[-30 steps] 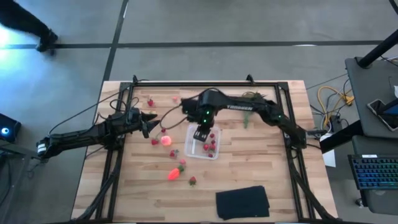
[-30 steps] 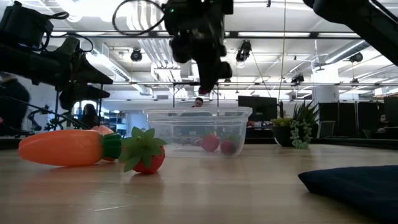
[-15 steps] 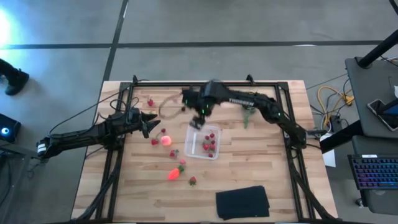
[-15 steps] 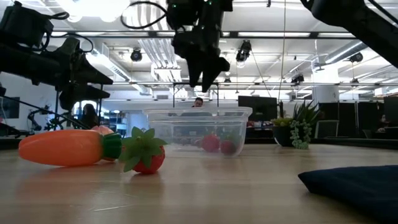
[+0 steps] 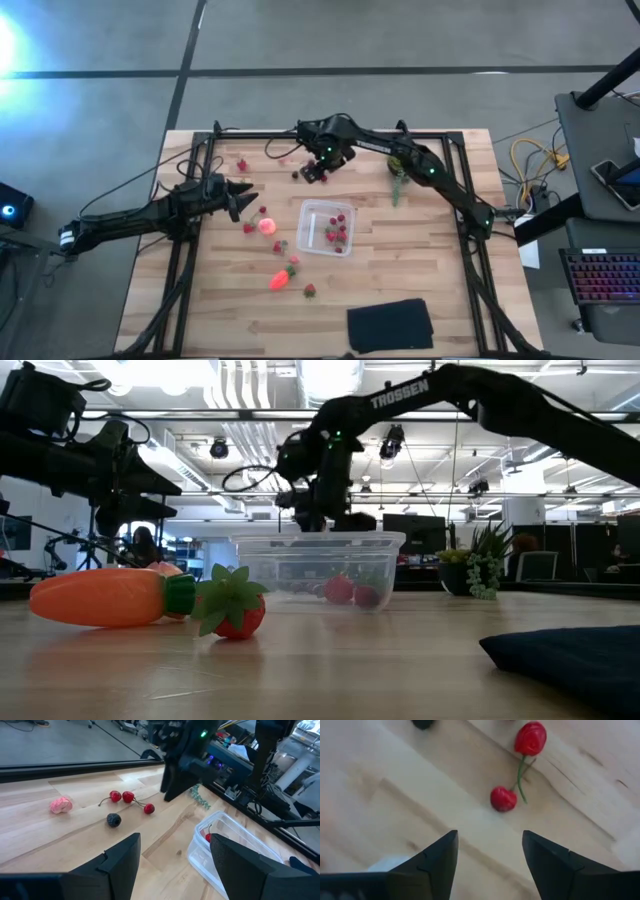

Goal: Pick and placing Produce into tupperware
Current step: Put the red cherry into the transparent bin

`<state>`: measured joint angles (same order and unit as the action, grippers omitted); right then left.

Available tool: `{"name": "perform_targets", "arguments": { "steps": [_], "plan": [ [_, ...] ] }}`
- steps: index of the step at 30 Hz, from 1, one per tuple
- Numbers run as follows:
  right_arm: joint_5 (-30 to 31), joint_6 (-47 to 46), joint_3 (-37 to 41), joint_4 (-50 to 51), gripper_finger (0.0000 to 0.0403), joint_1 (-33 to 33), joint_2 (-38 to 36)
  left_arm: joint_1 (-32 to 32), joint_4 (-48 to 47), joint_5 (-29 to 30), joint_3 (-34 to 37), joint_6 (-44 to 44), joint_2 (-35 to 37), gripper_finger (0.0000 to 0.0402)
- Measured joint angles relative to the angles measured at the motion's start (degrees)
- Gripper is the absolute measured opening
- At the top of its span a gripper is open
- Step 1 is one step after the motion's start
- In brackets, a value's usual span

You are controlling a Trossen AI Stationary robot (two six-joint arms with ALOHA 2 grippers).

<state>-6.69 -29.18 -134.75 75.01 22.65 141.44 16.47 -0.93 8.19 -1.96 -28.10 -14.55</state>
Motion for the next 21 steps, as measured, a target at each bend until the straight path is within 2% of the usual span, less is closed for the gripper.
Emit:
{"name": "perform_targets", "arguments": {
  "steps": [5, 21],
  "plan": [
    [3.0, -0.8, -0.1, -2.1, 0.0203, 0.0, 0.6, 0.0, 0.0, 0.0, 0.0, 0.0, 0.0, 0.0226],
    [4.2, -4.0, 0.0, -3.3, 0.0191, 0.0, 4.5, 0.0, 0.0, 0.0, 0.0, 0.0, 0.1, 0.0226]
  ]
}}
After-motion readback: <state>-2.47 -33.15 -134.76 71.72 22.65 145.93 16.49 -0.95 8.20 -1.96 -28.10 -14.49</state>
